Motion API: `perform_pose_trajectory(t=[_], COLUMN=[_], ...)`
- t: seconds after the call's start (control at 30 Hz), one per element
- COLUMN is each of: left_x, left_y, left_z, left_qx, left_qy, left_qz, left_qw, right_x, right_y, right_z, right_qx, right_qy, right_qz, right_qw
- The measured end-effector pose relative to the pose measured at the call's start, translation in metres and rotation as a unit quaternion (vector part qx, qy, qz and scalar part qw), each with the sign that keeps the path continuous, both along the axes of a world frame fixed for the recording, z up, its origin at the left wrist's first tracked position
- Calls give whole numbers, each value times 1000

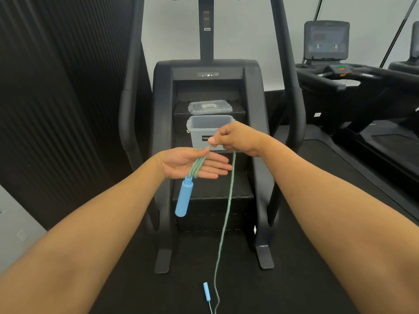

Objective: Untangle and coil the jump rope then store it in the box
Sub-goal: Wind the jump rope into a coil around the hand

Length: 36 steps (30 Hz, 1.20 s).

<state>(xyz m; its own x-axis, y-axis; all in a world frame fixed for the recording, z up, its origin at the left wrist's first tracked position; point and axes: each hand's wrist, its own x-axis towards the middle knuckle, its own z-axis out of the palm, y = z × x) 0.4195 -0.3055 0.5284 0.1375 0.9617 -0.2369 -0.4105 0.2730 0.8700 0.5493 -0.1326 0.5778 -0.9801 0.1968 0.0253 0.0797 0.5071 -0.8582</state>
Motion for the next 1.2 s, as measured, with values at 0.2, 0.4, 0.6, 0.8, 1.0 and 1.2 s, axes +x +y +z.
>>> perform_pose_trajectory(t=[0.2,0.4,0.6,0.8,1.0,1.2], left_x=[7,6,-1,4,6,15], left_y=[7,11,16,23,18,13], left_z=[8,6,-12,-16,-12,-2], left_qx=[48,82,58,15,3,34], left_qy=[10,-6,48,130,143,52], left_qz=[21,129,267,216,113,69], left_qw=[999,988,961,968,983,996], right_x=[4,14,8,6,8,8], right_y=[-7,-17,-37,-37,-15,6], right_z=[-48,-94,-70,-28,8,12], right_qx=[-99,-252,-48,142,17,-30], right_qy=[46,-59,-103,-178,-120,-52], right_qz=[-47,-29,25,93,46,14], right_qw=[993,965,993,969,992,998])
